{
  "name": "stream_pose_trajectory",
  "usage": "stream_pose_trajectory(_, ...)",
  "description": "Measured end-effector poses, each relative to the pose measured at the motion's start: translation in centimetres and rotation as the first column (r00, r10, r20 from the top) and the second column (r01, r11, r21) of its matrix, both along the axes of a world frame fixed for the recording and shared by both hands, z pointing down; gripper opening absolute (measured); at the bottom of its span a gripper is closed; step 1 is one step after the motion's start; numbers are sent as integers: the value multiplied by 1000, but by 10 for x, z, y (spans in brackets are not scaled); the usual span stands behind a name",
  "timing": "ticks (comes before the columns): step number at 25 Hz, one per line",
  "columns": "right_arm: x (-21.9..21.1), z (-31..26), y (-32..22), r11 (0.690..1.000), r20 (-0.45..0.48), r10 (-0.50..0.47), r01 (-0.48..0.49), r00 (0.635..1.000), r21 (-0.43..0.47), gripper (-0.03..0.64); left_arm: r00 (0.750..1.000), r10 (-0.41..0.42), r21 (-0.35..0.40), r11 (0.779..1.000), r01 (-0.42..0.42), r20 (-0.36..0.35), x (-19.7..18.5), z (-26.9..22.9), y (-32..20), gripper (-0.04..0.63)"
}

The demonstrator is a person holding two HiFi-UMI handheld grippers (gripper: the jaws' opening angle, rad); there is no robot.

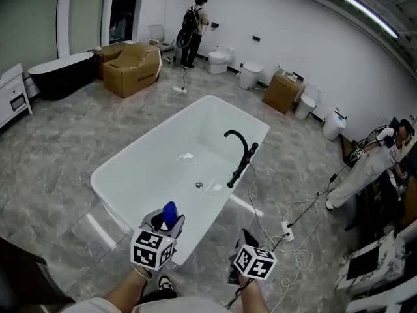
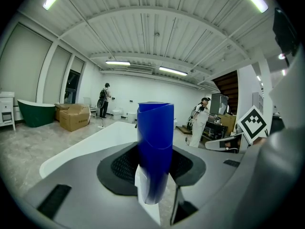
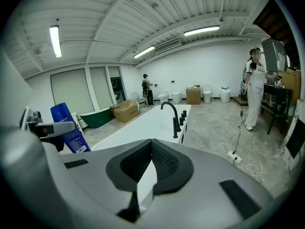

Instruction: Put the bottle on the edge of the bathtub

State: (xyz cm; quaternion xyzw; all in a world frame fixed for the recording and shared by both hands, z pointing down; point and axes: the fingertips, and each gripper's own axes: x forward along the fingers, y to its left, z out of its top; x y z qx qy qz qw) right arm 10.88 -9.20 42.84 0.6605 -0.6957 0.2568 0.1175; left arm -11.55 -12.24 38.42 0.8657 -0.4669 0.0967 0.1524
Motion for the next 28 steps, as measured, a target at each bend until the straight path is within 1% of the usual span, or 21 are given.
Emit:
stream_pose_trajectory(7, -19, 11, -37, 999, -23, -25, 24, 999, -35, 26, 1000, 21, -29, 999, -22, -21, -3, 16, -43, 170)
stream_pose_trajectory(12, -21, 17, -48, 999, -31, -11, 9, 999, -51, 26, 999, 47, -30, 998, -47, -25, -3, 22, -60, 170)
stream_pose_trajectory(15, -21, 21, -53, 998, -26, 2, -4, 1000, -66, 26, 998, 58, -43, 997, -59, -21, -2, 27, -69, 170)
stream_pose_trajectory(20, -1, 36, -55, 993, -15, 36, -38, 999, -109, 26, 997, 78, -86, 993, -79, -10, 9, 42, -69, 170)
stream_pose_trajectory(22, 7, 40, -61, 993, -2, 50, -50, 999, -106, 26, 997, 83, -91, 992, -83, -1, 13, 45, -69, 170)
stream_pose_trajectory(28, 19, 40, -88, 995, 6, 31, -30, 1000, -98, 26, 996, 89, -113, 990, -85, 30, 28, 50, -75, 170)
